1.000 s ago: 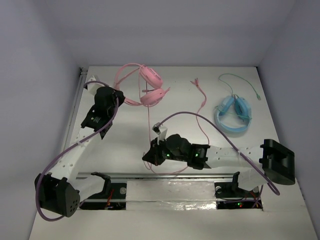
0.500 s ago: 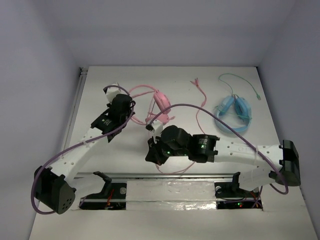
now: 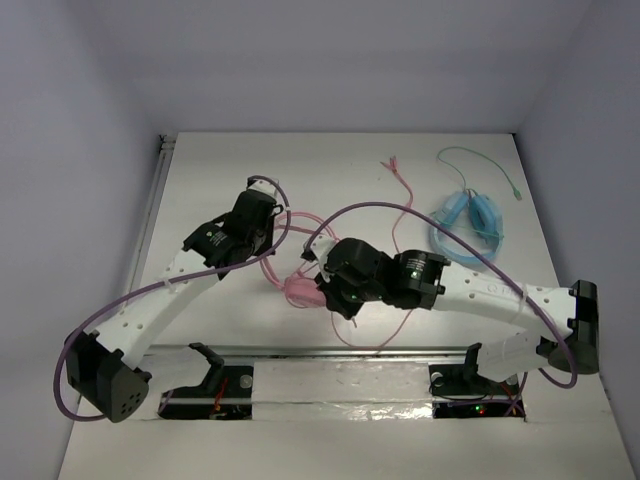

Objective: Wrap the headphones

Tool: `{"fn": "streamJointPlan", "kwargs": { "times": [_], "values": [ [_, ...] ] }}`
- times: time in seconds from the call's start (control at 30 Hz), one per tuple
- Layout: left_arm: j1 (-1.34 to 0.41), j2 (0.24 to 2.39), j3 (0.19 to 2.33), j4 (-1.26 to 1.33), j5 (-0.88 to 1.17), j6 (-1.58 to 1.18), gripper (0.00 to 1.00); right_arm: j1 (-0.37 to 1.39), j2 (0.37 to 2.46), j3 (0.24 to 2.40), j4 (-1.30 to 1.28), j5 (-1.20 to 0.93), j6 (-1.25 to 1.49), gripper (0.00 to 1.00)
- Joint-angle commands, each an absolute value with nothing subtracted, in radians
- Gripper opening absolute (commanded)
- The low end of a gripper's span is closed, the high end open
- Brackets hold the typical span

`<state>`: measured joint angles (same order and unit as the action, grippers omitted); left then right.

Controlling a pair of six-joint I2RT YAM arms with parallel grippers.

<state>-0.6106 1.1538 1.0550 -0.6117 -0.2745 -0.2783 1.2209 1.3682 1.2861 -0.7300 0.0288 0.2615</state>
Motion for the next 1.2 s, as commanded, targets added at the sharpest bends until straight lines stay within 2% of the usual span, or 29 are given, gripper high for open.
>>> {"fn": "streamJointPlan", "kwargs": {
  "times": [0.0, 0.2, 0.37, 0.53, 0.63, 0.9, 1.17],
  "values": [
    [-0.621, 1.131, 1.129, -0.632, -0.209, -0.218, 0.00, 1.204, 1.345, 1.345, -0.863, 0.089, 0.190, 0.00],
    [-0.621, 1.115, 1.074, -0.608, -0.172, -0.172, 0.00, 1.099, 1.350, 1.385, -0.917, 0.201, 0.195, 0.00],
    [-0.641, 1.129, 1.080, -0.607, -0.187, -0.163, 0.00, 1.088, 1.407, 1.436, -0.956, 0.264, 0.187, 0.00],
    [-0.653, 1.121, 1.066, -0.586, -0.103, -0.141, 0.00, 1.054, 1.399, 1.437, -0.951, 0.327, 0.181, 0.00],
    [-0.653, 1.123, 1.072, -0.606, -0.121, -0.147, 0.00, 1.031, 1.375, 1.436, -0.942, 0.363, 0.172, 0.00],
    [-0.663, 1.154, 1.085, -0.611, -0.176, -0.156, 0.00, 1.008, 1.384, 1.437, -0.950, 0.426, 0.196, 0.10],
    [-0.663, 1.115, 1.083, -0.535, 0.017, -0.147, 0.00, 0.948, 1.330, 1.362, -0.813, 0.462, 0.224, 0.20]
  ]
}}
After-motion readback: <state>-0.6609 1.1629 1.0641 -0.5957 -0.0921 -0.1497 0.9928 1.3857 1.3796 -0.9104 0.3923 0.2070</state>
